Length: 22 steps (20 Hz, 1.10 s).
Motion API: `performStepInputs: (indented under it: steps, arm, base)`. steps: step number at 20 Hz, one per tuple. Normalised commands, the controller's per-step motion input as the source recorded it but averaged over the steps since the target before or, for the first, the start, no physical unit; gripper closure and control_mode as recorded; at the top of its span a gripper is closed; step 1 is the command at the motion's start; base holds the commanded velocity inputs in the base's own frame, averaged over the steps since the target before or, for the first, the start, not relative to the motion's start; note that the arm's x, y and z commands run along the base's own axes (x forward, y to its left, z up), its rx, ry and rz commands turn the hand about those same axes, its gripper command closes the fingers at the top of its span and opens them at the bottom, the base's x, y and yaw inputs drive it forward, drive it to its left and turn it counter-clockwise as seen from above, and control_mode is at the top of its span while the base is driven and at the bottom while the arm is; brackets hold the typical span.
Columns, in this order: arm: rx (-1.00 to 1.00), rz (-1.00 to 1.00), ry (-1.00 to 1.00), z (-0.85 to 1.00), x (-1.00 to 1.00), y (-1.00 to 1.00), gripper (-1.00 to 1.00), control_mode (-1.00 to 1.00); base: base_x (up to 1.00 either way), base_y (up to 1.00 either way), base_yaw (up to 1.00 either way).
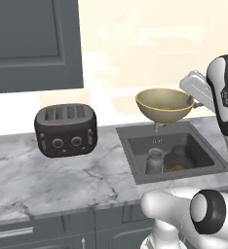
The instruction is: Pick the jar and bowl and place them in the sink. Then turn on the water.
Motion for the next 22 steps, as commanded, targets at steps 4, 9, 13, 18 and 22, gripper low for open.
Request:
performStepInputs:
  steps: [4, 9, 13, 18, 22]
  arm:
    - [0.00, 0.00, 0.00, 0.00, 0.00, 0.00, 1.00, 1.00]
    - [0.00, 0.00, 0.00, 0.00, 0.00, 0.00, 1.00, 1.00]
    - [0.00, 0.00, 0.00, 0.00, 0.00, 0.00, 1.00, -1.00]
    - [0.00, 0.00, 0.00, -0.18, 0.00, 0.00, 1.00, -1.00]
    - [0.00, -0.03, 0.00, -0.54, 0.04, 0.00, 1.00, -1.00]
  base:
    - [0.29, -0.28, 0.00]
    - [0.19, -0.16, 0.00]
    - [0.00, -0.01, 0.00]
    - [0.00, 0.00, 0.00]
    - [0.00, 0.00, 0.00]
